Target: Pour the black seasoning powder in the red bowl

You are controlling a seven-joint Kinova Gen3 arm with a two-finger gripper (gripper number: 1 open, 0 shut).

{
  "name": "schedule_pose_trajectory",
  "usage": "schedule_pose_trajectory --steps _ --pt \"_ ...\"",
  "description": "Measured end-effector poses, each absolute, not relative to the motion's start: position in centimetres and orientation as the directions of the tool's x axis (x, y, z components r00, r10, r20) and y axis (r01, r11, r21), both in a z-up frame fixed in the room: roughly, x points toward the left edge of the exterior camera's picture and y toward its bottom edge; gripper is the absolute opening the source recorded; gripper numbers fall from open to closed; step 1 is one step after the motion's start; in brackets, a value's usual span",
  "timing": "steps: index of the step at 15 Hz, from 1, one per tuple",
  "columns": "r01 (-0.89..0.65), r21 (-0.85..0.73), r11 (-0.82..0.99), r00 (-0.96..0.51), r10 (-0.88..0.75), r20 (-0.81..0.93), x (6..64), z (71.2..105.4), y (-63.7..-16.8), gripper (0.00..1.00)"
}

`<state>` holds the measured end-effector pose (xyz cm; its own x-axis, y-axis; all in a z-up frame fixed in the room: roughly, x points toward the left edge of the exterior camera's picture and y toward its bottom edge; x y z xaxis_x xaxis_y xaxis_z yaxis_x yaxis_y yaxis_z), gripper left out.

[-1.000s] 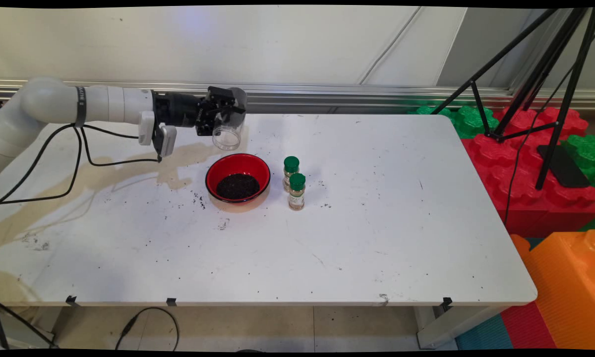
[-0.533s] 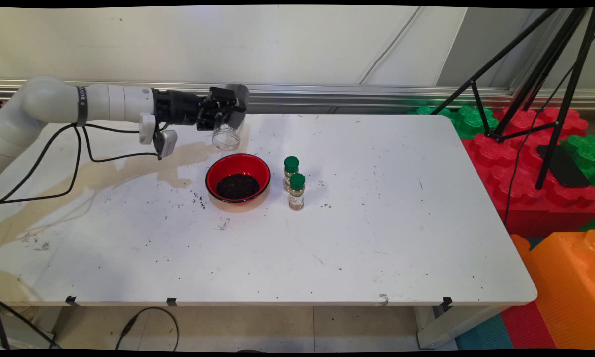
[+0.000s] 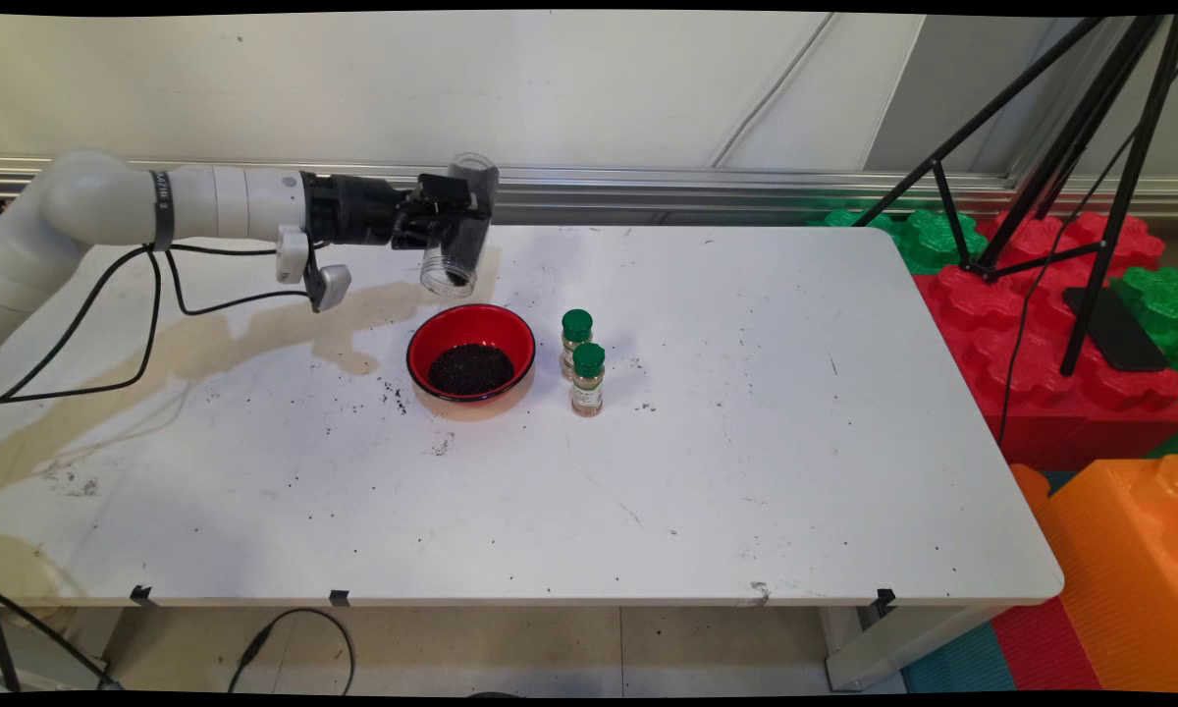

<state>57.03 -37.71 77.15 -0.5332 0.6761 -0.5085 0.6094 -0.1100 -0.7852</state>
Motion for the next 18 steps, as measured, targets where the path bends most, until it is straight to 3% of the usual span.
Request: schedule_pose_trajectory --steps 18 --pt "0.670 -0.703 -0.236 -0.434 0.645 -0.630 56.05 77.96 -36.69 0.00"
